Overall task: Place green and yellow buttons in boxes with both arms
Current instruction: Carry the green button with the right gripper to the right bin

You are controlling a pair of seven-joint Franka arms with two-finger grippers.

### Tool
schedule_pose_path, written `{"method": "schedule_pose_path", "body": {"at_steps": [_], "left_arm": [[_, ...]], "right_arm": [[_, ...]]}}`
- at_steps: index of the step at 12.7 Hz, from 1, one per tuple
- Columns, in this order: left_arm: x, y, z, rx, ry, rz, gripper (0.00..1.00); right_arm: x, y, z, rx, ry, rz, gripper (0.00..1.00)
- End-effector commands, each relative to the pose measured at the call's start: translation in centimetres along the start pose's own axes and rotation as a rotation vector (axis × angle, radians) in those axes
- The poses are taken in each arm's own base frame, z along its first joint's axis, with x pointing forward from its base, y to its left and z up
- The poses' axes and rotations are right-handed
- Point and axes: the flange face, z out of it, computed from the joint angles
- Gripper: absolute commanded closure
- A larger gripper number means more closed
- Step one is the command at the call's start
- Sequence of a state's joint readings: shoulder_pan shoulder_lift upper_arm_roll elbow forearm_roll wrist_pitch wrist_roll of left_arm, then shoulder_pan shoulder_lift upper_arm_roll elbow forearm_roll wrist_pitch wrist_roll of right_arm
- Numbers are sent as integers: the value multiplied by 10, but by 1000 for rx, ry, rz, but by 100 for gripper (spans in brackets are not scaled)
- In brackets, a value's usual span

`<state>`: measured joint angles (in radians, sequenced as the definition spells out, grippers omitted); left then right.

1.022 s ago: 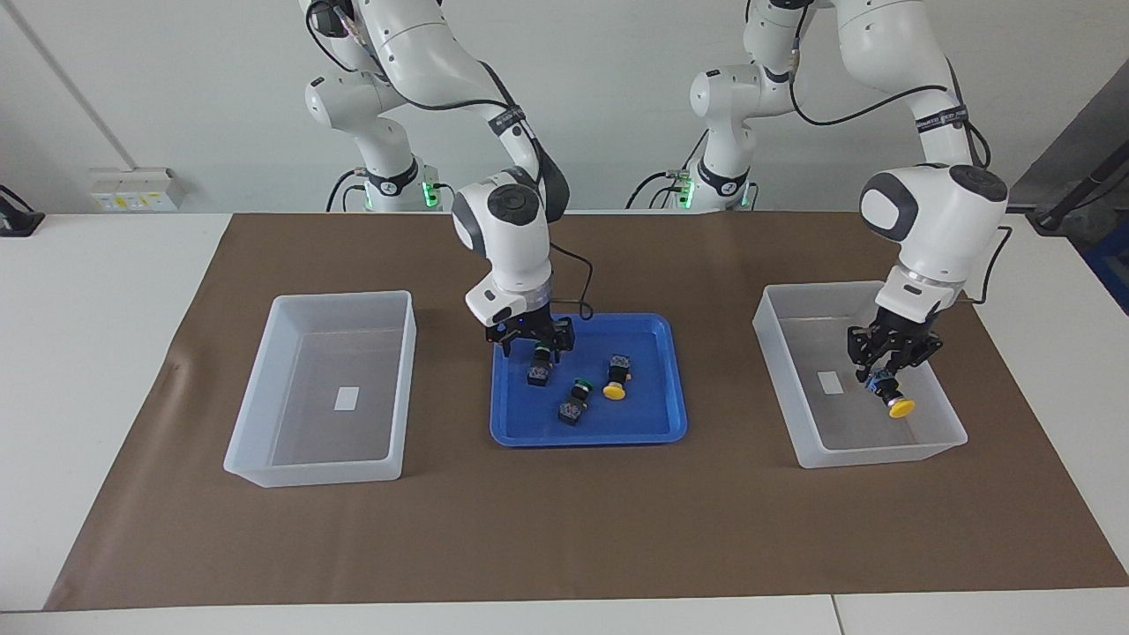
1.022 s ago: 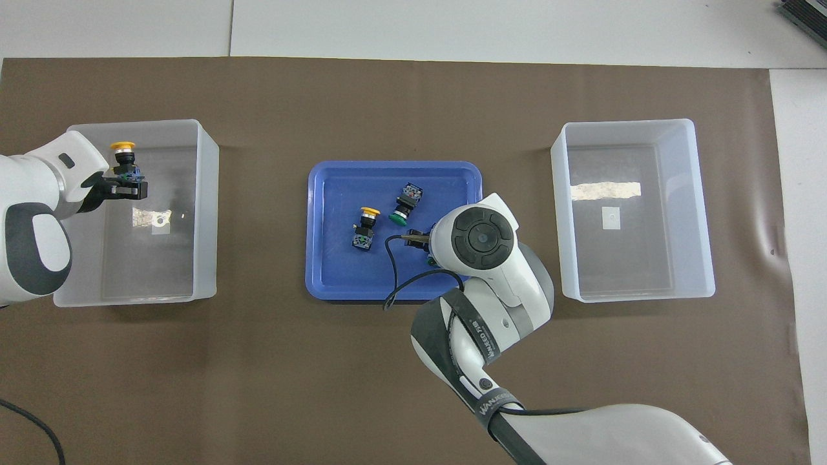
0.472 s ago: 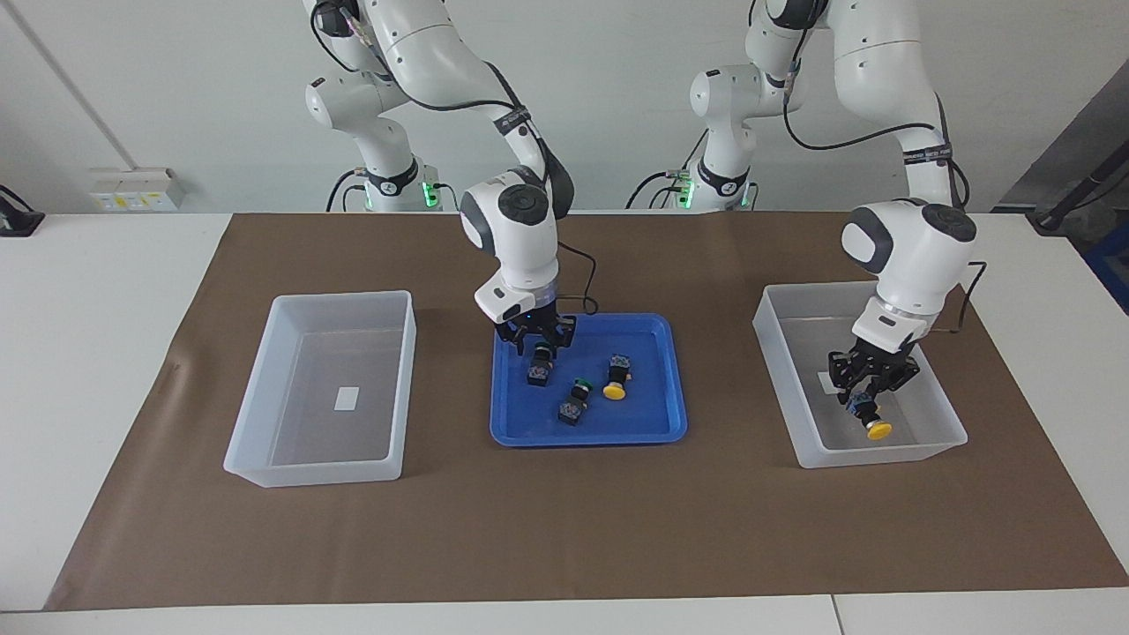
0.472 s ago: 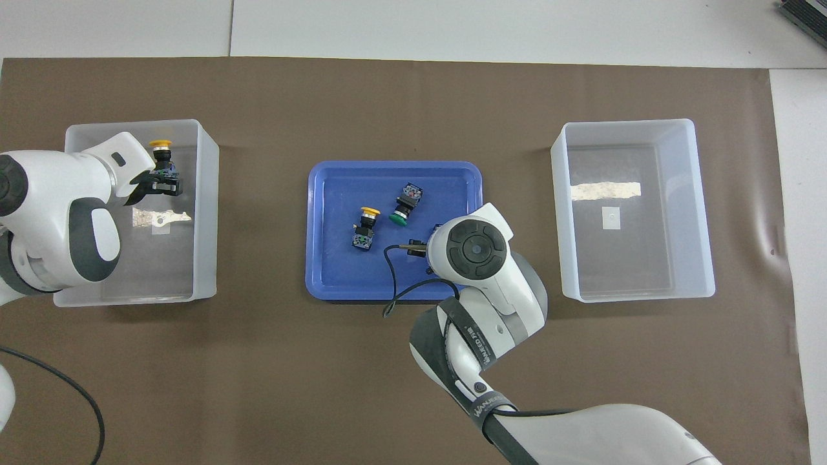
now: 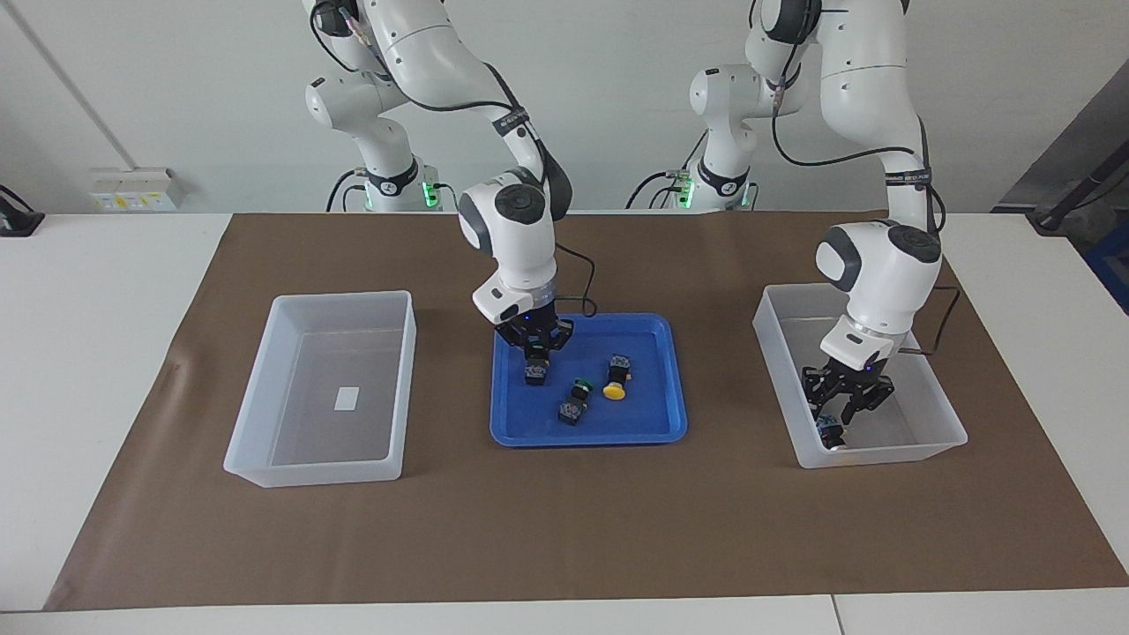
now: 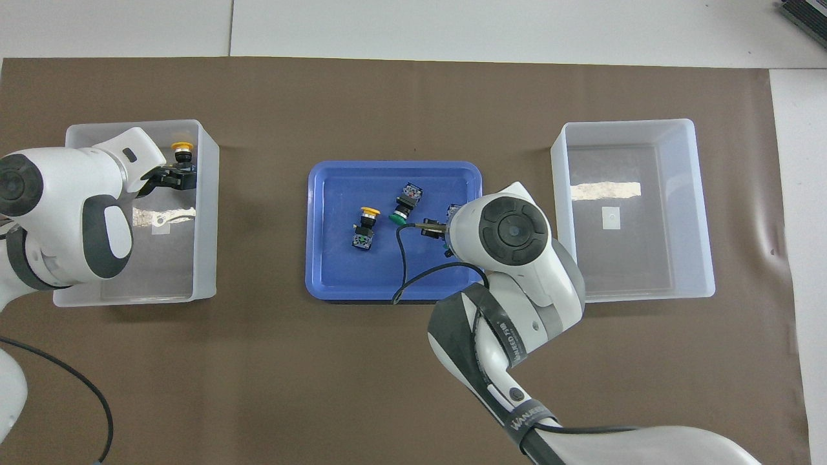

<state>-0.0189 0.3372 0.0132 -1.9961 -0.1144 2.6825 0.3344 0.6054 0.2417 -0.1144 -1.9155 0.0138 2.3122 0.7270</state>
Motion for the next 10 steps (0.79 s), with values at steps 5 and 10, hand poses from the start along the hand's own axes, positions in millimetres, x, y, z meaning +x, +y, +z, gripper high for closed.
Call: {"method": "schedule_pose_path", "body": {"at_steps": [5,10], "left_arm": [[39,15,-116,-51,-43,-21,0],[63,136,-120,-111,-62,-74,0]], "right_arm": [[102,173,-65,-14,53,-124,100],[137,270,-23,-58,34,-211,100]]}}
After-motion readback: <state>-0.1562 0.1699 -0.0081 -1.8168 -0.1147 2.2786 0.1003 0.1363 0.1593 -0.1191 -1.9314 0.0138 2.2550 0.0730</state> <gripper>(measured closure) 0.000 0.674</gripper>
